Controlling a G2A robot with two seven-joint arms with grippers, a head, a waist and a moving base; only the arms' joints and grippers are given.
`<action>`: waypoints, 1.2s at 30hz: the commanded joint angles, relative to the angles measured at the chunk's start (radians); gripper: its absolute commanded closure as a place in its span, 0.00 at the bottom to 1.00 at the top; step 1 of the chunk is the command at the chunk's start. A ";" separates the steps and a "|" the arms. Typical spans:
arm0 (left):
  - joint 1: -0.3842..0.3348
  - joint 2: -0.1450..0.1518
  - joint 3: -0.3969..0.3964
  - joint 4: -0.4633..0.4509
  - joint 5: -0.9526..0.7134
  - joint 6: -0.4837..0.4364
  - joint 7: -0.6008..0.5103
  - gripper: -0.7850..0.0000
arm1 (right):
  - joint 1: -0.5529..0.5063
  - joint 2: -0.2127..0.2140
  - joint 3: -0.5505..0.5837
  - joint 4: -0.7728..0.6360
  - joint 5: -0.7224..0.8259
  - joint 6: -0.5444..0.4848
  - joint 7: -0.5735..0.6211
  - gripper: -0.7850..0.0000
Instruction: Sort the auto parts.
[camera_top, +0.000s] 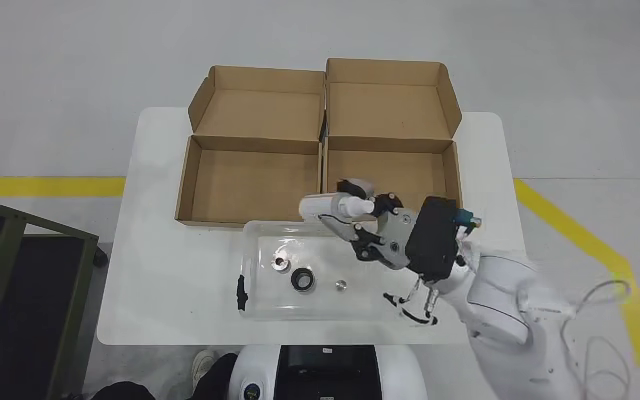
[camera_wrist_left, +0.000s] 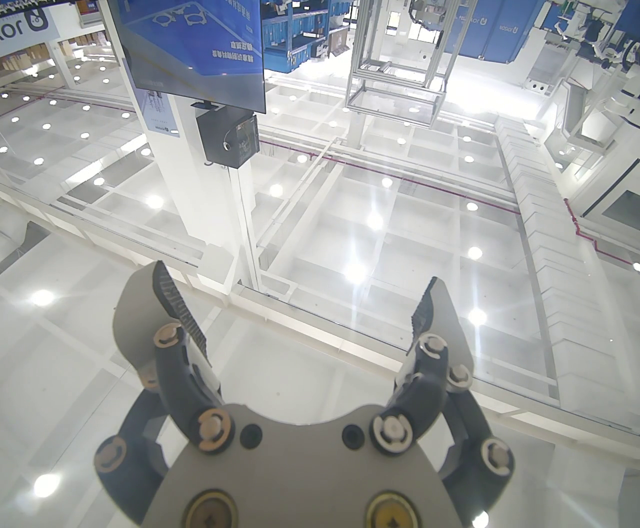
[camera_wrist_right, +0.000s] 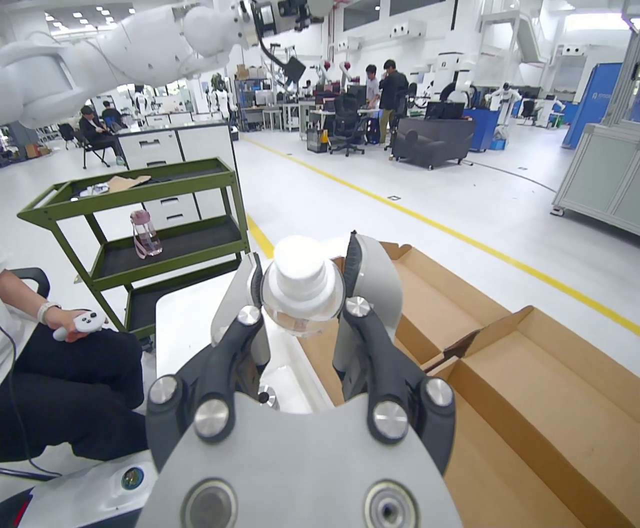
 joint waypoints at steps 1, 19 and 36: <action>0.000 0.000 0.000 0.000 0.000 0.000 0.000 0.00 | 0.000 0.001 0.016 -0.004 0.026 0.000 -0.024 1.00; 0.000 0.000 0.000 0.000 0.000 0.000 0.000 0.00 | -0.055 0.010 0.156 -0.060 0.144 -0.019 -0.246 1.00; 0.000 0.000 0.000 0.000 0.000 0.000 0.000 0.00 | -0.075 0.014 0.134 -0.029 0.089 -0.031 -0.288 1.00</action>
